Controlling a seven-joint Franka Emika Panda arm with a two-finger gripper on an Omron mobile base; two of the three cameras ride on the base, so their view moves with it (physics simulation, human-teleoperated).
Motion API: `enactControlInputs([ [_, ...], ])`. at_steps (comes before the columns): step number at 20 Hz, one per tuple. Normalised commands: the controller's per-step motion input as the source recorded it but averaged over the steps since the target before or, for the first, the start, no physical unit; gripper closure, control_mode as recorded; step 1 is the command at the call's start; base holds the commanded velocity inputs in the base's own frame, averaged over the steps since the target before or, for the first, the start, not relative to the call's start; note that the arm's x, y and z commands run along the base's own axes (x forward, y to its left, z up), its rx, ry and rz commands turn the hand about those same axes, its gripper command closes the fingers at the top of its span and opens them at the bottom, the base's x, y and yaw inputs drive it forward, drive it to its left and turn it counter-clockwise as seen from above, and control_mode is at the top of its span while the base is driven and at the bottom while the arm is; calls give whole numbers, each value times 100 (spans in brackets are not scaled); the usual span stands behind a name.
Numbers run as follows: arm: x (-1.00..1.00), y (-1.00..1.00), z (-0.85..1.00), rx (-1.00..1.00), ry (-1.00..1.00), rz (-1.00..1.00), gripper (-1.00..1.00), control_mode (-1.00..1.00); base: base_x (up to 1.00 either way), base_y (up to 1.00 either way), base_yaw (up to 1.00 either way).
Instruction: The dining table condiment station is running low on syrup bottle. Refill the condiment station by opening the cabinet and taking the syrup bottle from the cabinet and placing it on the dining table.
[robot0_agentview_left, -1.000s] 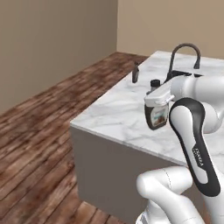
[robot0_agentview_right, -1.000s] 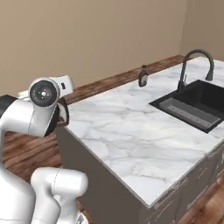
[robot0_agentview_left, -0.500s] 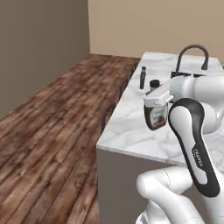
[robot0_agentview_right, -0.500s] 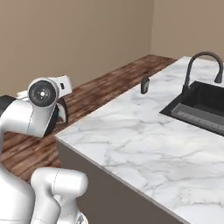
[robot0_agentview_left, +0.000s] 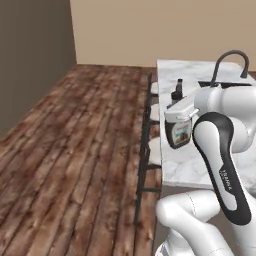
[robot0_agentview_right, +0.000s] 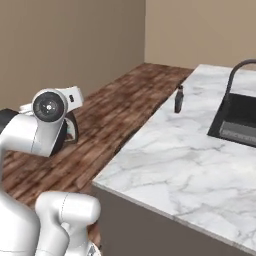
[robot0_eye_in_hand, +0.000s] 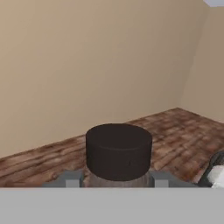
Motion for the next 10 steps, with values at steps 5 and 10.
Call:
enactControlInputs([
  [5,0,0,0,0,0,0,100,100,46,100,-43],
  [10,0,0,0,0,0,0,100,100,47,100,-53],
])
